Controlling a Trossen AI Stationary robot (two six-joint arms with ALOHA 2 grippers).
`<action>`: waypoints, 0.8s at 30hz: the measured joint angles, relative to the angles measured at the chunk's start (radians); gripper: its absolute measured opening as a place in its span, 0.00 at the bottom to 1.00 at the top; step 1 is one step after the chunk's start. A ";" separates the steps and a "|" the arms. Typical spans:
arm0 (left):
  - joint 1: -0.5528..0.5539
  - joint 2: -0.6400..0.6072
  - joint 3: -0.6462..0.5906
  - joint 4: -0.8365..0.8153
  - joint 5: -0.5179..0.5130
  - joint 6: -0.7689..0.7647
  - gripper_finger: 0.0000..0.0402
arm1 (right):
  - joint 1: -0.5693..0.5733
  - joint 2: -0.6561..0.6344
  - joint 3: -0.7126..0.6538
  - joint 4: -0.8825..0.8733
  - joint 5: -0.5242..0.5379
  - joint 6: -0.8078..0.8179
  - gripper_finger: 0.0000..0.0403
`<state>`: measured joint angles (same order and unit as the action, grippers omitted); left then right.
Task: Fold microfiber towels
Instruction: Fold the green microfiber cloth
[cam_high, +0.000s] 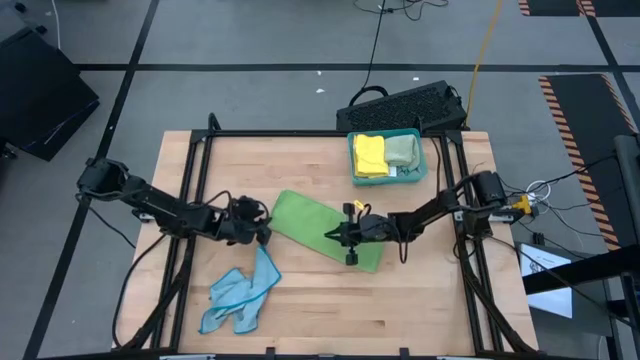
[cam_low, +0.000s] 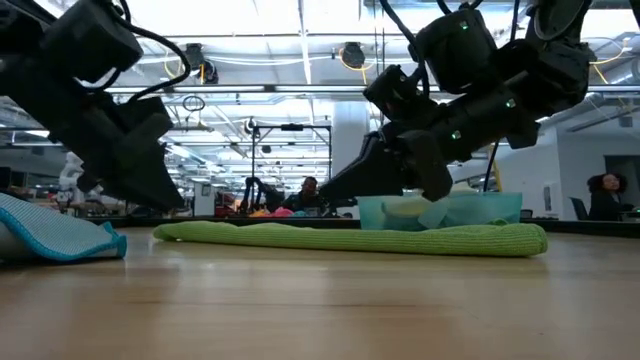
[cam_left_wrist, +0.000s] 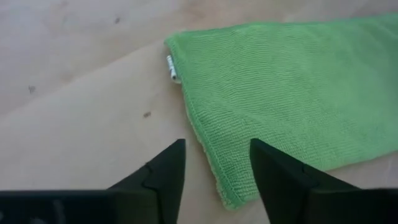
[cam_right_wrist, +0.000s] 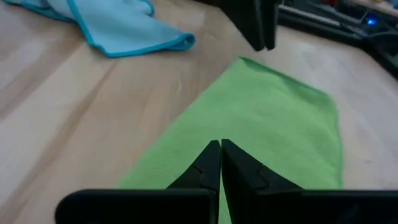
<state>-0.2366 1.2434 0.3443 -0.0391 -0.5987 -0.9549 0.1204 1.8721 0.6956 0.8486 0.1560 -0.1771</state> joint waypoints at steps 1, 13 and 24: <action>0.006 0.000 0.000 0.000 0.010 -0.015 0.48 | -0.009 0.000 0.000 0.007 -0.008 -0.012 0.02; 0.035 0.000 0.000 -0.102 0.131 -0.281 0.84 | -0.073 0.000 0.000 -0.017 -0.083 0.083 0.02; 0.035 -0.001 0.002 -0.143 0.128 -0.365 0.78 | -0.044 0.000 0.032 -0.070 -0.187 0.261 0.02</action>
<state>-0.2012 1.2427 0.3466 -0.1825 -0.4707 -1.3199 0.0768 1.8721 0.7277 0.7789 -0.0315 0.0843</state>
